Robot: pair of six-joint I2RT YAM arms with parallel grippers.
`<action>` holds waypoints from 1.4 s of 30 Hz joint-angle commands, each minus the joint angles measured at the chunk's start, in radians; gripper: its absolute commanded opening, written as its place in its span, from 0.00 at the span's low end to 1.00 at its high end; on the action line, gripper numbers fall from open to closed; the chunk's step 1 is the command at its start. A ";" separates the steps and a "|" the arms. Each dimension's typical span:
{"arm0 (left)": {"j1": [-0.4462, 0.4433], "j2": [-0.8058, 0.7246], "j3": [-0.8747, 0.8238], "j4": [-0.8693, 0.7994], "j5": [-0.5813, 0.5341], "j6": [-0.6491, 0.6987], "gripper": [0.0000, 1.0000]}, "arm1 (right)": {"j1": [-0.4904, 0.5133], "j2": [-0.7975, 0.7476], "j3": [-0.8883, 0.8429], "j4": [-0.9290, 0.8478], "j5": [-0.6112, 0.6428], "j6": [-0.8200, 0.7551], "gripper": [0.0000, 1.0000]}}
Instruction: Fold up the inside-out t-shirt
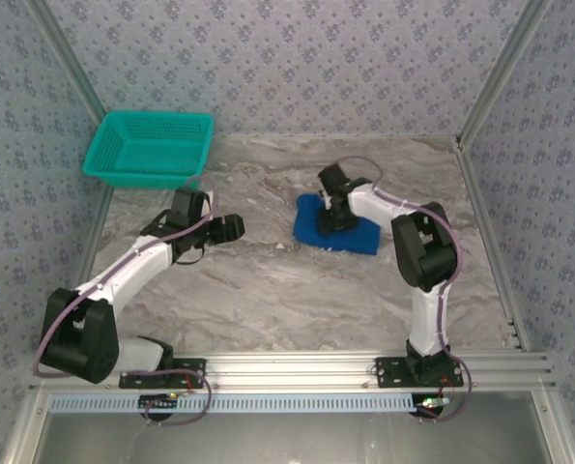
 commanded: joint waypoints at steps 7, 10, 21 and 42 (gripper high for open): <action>0.005 -0.029 0.006 -0.044 -0.022 0.029 0.83 | -0.307 0.216 0.261 -0.024 0.075 -0.445 0.52; 0.007 -0.024 0.004 -0.034 -0.031 0.035 0.83 | -0.335 0.239 0.345 -0.003 0.061 -0.537 0.52; 0.035 -0.109 -0.065 0.102 -0.383 0.087 0.98 | -0.112 -0.326 -0.171 0.277 0.264 -0.232 0.70; 0.341 0.097 -0.436 0.996 -0.453 0.396 0.98 | -0.397 -0.554 -1.098 1.435 0.137 -0.141 1.00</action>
